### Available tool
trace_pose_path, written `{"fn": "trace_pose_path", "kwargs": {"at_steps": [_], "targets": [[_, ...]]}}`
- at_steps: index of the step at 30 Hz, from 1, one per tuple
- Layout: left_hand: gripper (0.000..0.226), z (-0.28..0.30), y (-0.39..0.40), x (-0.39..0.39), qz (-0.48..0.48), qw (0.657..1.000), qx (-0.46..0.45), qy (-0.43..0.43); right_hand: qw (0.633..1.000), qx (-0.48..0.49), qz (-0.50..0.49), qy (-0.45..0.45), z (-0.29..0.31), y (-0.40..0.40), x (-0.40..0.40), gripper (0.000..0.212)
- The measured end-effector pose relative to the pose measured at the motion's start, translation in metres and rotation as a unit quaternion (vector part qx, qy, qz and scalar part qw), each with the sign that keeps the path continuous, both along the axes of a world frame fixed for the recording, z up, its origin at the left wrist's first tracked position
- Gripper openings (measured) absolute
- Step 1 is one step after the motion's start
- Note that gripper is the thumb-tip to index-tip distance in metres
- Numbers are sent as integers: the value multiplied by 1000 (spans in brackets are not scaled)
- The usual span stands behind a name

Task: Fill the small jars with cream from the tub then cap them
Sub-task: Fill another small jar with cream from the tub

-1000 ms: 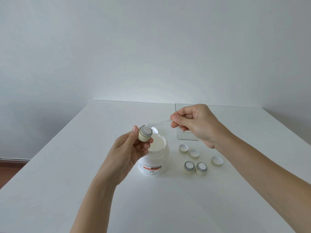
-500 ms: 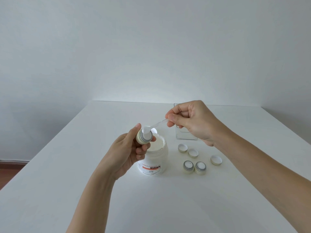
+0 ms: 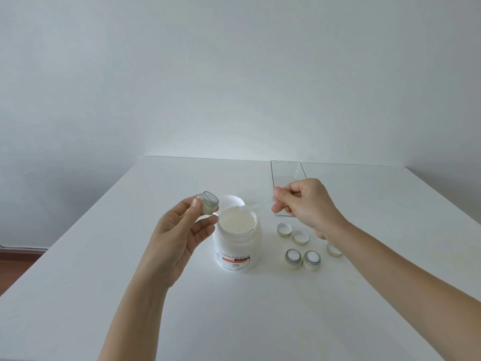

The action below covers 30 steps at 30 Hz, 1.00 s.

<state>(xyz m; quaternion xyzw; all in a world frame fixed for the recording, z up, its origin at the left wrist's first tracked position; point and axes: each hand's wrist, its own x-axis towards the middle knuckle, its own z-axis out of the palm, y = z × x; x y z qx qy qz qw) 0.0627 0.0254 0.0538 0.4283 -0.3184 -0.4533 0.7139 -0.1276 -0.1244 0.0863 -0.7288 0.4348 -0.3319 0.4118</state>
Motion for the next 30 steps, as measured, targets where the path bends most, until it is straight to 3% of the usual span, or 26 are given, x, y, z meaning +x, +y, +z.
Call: {"fn": "trace_pose_path", "kwargs": {"at_steps": [5, 11, 19, 30], "targets": [[26, -1, 1, -1, -15, 999, -28, -24, 992, -82, -39, 87, 6, -7, 0, 26], [34, -5, -1, -1, -21, 998, -48, -29, 986, -96, -51, 123, 14, -19, -7, 24], [46, -3, -7, -13, 60, 995, -44, -71, 990, -50, 31, -125, 19, 4, -16, 13], [42, -6, -19, -27, 189, 972, -64, -125, 986, -89, 59, -130, 17, 37, -9, 7]]}}
